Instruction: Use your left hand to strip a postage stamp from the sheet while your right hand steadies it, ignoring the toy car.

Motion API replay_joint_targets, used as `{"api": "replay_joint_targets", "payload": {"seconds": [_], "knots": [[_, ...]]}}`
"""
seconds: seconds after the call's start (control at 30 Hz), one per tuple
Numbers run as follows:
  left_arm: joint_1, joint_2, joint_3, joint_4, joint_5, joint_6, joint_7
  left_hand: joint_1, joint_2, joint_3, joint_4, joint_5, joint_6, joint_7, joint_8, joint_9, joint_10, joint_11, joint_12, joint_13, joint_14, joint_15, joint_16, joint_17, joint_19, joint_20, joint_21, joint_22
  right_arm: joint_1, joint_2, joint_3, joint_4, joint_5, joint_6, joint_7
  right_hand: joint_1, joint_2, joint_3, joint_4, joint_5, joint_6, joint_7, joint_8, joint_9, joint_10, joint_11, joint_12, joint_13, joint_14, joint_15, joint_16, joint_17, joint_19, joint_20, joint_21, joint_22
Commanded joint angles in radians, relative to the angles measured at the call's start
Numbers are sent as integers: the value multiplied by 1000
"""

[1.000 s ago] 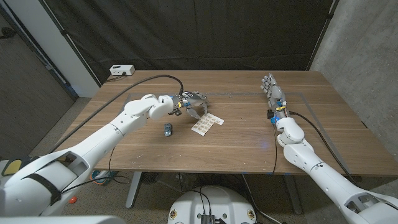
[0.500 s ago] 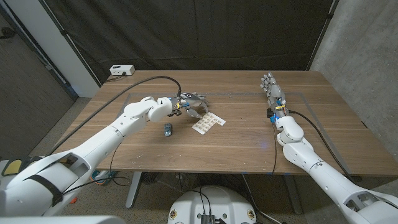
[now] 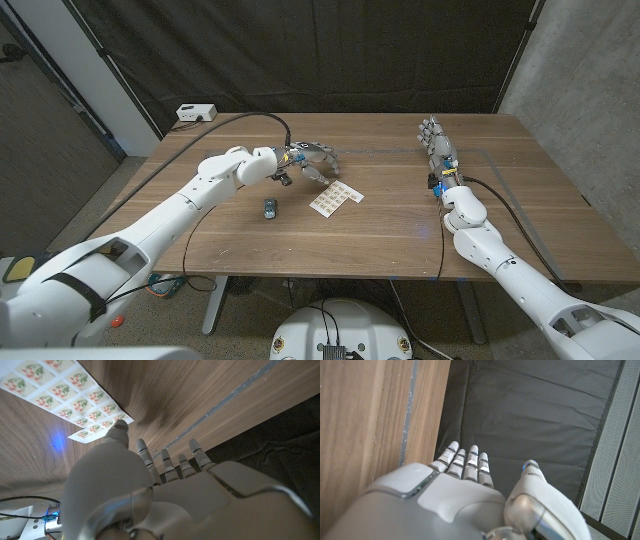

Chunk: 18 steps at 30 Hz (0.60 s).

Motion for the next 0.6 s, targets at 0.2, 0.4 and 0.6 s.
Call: {"api": "replay_joint_targets", "payload": {"seconds": [0.2, 0.4, 0.6], "knots": [[-64, -20, 46, 43, -39, -40, -124, 28, -22, -4, -21, -8, 31, -7, 14, -3, -12, 1, 1, 5, -9, 3, -4, -5, -38, 2, 12, 4, -13, 1, 12, -4, 1, 17, -16, -6, 0, 0, 0, 2, 8, 0, 3, 2, 7, -6, 5, 5, 16, 1, 2, 2, 8, -5, -1, 5], [-52, -10, 51, 14, 0, -28, -111, 31, -34, -11, -26, -9, 51, -3, 21, -5, -13, 0, -1, 5, -12, 2, -3, -7, -42, 0, 13, 3, -11, 3, 12, 4, 5, 23, -6, -7, 0, 0, 1, 2, 8, 1, 3, 2, 6, -3, 4, 5, 17, 0, 2, 2, 8, -5, -2, 5], [-37, -3, 53, -1, 39, -15, -90, 36, -34, -15, -28, -9, 82, 9, 33, -4, -5, -6, 0, 5, -8, -2, 2, -8, -40, 0, 18, 3, -12, 4, 10, 6, 4, 30, -3, -8, -1, 1, 0, 2, 8, 1, 3, 2, 8, -2, 4, 5, 17, 0, 2, 2, 8, -5, -3, 5]]}}
